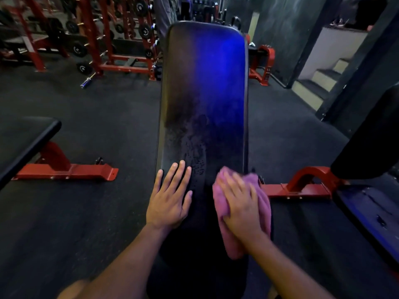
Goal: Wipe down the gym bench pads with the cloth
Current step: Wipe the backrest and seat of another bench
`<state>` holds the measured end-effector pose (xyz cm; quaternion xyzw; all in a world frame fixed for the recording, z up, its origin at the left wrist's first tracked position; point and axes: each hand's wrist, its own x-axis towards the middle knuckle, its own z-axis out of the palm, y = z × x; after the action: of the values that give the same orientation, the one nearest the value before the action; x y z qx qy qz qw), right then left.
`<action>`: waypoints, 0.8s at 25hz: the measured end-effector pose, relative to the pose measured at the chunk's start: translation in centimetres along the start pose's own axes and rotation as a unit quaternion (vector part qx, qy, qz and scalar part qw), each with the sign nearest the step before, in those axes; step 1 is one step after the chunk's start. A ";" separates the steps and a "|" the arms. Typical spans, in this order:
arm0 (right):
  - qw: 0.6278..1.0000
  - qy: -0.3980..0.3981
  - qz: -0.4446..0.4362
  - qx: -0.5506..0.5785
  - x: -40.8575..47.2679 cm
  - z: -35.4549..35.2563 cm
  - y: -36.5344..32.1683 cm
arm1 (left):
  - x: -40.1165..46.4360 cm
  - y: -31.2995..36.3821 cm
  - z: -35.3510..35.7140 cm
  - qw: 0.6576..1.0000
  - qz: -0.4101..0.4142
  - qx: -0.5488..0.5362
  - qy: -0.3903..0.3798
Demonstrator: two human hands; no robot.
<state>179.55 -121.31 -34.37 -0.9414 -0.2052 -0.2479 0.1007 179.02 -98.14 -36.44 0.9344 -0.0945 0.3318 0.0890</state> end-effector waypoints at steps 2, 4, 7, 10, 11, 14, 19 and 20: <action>0.998 -0.007 -0.055 0.009 -3.5 -0.1 1.0 | 0.1 0.2 -0.1 1.000 -0.003 0.004 -0.008; 0.998 -0.004 -0.064 0.009 0.3 -0.6 2.3 | 0.0 0.2 -0.1 1.000 -0.001 0.004 -0.007; 0.999 0.036 0.020 -0.019 9.9 -1.3 2.1 | 0.1 -0.1 0.0 1.000 0.002 0.002 -0.008; 0.999 0.016 0.025 -0.026 11.8 -1.8 1.3 | 0.1 0.1 -0.3 1.000 0.003 0.006 -0.018; 1.000 -0.006 0.000 -0.029 11.0 -2.1 1.3 | 0.3 0.1 -0.5 1.000 0.002 0.006 -0.028; 0.989 -0.037 -0.140 -0.033 9.9 -4.0 2.4 | -0.9 0.0 -1.3 0.997 0.004 0.008 -0.078; 0.983 0.033 -0.180 -0.018 20.5 -6.8 -0.6 | -5.3 0.5 -1.0 0.996 -0.019 0.010 -0.085; 0.980 0.029 -0.196 -0.024 22.4 -6.4 -1.8 | -5.4 0.5 -0.9 0.997 -0.016 0.007 -0.081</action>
<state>193.80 -114.00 -17.30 -0.8774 -0.3770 -0.2948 0.0334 174.22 -97.75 -39.16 0.9601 -0.0841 0.2546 0.0797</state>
